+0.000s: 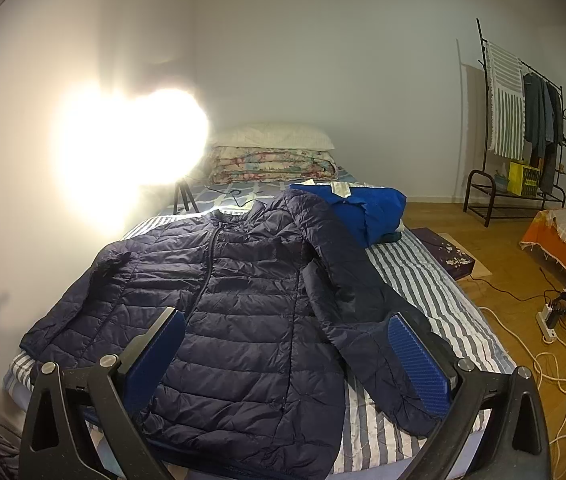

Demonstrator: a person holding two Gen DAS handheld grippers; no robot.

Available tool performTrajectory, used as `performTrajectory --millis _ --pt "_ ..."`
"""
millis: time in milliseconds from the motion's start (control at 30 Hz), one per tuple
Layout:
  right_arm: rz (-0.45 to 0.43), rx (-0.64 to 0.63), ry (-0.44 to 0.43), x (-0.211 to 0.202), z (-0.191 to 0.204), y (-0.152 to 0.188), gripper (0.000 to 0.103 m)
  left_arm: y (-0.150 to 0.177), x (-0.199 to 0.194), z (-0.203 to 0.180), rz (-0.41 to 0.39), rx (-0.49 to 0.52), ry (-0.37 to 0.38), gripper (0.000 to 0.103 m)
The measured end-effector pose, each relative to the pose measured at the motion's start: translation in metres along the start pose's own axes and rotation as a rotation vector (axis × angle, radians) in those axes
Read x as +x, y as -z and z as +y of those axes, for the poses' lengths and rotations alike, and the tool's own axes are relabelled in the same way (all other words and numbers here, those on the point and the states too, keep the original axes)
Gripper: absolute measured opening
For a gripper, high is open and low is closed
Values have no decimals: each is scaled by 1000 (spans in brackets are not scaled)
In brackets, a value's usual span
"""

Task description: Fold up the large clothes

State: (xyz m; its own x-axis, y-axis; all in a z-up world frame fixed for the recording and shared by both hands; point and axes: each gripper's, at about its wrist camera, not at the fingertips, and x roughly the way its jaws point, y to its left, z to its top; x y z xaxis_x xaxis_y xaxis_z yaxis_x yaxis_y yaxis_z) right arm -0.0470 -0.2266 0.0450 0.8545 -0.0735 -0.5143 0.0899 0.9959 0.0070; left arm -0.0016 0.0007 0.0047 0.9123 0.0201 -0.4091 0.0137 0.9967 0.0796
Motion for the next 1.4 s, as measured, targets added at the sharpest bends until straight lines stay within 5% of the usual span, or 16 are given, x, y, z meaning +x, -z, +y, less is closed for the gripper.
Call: performTrajectory --millis 933,1400 --pt "-9 -14 -8 0 9 -1 103 7 2 10 6 1 -13 103" --pt "6 -71 13 12 44 -5 103 21 -6 34 6 -6 -71 103"
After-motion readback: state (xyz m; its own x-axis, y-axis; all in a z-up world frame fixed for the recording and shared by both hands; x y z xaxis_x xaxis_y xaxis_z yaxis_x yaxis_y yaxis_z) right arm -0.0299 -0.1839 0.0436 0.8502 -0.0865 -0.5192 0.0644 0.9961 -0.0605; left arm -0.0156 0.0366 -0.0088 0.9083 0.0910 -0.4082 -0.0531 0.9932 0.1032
